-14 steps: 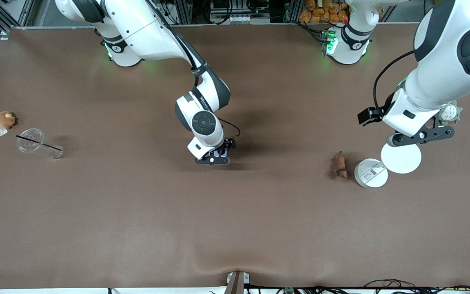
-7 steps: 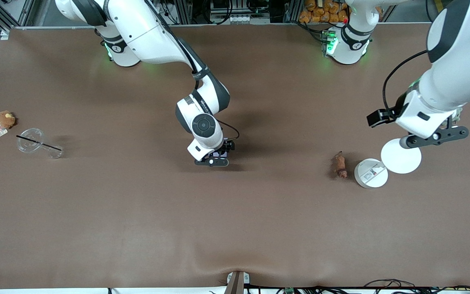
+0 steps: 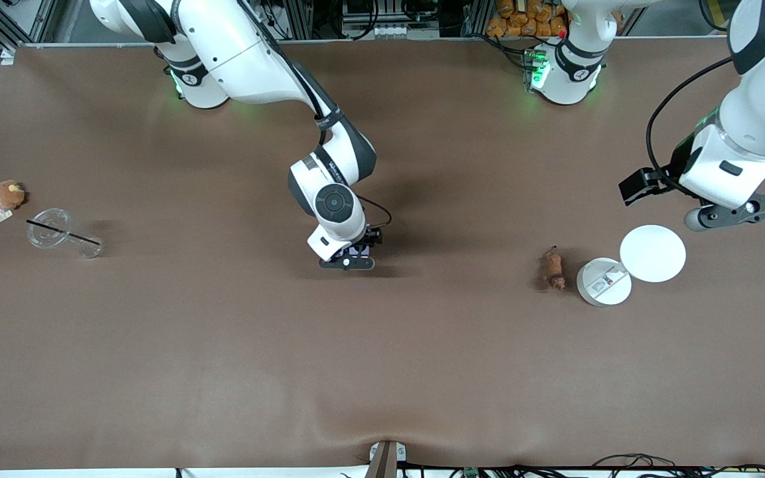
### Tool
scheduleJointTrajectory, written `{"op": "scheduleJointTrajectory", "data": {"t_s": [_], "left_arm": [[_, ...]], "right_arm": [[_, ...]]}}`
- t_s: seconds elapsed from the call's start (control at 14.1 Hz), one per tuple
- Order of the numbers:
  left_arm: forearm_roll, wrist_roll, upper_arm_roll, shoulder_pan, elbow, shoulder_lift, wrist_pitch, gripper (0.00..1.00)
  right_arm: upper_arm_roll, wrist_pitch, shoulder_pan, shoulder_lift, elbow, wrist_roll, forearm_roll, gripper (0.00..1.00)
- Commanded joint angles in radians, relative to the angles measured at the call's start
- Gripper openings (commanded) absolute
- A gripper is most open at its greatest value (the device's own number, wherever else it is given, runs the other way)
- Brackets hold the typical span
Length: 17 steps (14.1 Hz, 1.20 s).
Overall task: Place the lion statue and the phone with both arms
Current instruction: 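Carry the phone with the right gripper toward the clear cup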
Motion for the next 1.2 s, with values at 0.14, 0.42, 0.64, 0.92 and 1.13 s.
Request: {"op": "scheduleJointTrajectory", "data": {"t_s": [0.14,0.42,0.64,0.92,1.13], "left_arm": [[-0.05,0.087,-0.005,0.075,-0.005,-0.012,0.021,1.0],[-0.062,0.202,-0.002,0.132,0.012,-0.047,0.019,1.0],[-0.061,0.222,0.097,0.046,-0.005,-0.093,0.011,1.0],[-0.064,0.224,0.304,-0.156,-0.038,-0.138,-0.027,1.0],[-0.106,0.246,0.392,-0.216,-0.097,-0.19,-0.018,1.0]], "right_arm": [[-0.136,-0.143,-0.007,-0.112,-0.002,-0.032,-0.004,0.33],[-0.245,-0.25,-0.143,-0.185,-0.005,-0.398,-0.002,0.37],[-0.247,-0.263,-0.321,-0.195,-0.019,-0.616,-0.001,0.38],[-0.247,-0.251,-0.527,-0.167,-0.019,-0.865,-0.004,0.4],[-0.247,-0.235,-0.608,-0.12,-0.016,-0.968,-0.004,0.4]]}}
